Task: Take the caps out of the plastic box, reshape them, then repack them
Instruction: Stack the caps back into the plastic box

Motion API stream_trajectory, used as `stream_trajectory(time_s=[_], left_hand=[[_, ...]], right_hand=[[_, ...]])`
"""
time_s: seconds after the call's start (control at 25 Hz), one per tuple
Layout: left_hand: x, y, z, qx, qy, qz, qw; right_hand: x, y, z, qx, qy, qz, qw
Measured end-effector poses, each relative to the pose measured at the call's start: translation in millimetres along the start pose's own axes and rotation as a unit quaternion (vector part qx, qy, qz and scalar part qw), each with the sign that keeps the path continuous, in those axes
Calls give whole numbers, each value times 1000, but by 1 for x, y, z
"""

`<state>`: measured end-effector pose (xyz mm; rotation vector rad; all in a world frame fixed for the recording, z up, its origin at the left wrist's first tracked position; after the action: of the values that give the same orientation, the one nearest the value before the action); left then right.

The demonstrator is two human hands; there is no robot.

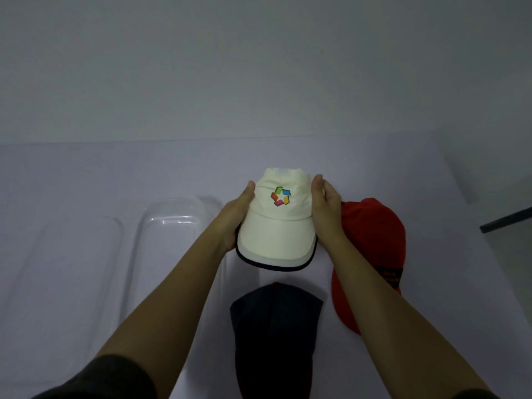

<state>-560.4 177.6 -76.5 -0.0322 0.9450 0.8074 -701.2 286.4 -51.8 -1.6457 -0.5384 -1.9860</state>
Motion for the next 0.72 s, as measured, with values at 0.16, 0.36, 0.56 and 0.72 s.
stream_trajectory(time_s=[0.16, 0.36, 0.56, 0.72], left_hand=[[-5, -10, 0, -83, 93, 64, 990], [-17, -19, 1, -157, 165, 104, 968], [-17, -23, -4, -165, 157, 105, 968], [-38, -18, -1, -65, 143, 21, 987]], right_hand=[[-32, 14, 0, 83, 187, -36, 978], [-55, 23, 20, 150, 258, -99, 949], [-53, 14, 17, 17, 313, -72, 947], [-42, 5, 18, -13, 259, -42, 965]])
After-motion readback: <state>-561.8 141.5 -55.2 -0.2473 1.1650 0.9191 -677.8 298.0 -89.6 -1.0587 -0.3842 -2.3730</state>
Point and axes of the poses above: each hand's wrist, its own z-axis away from the middle knuckle, its own y-axis out of the palm, x = y × z, the point moved 7 cm from there along -z, towards the middle knuckle, and after that the axes turned 4 degrees about x, right-handed, at the moved point
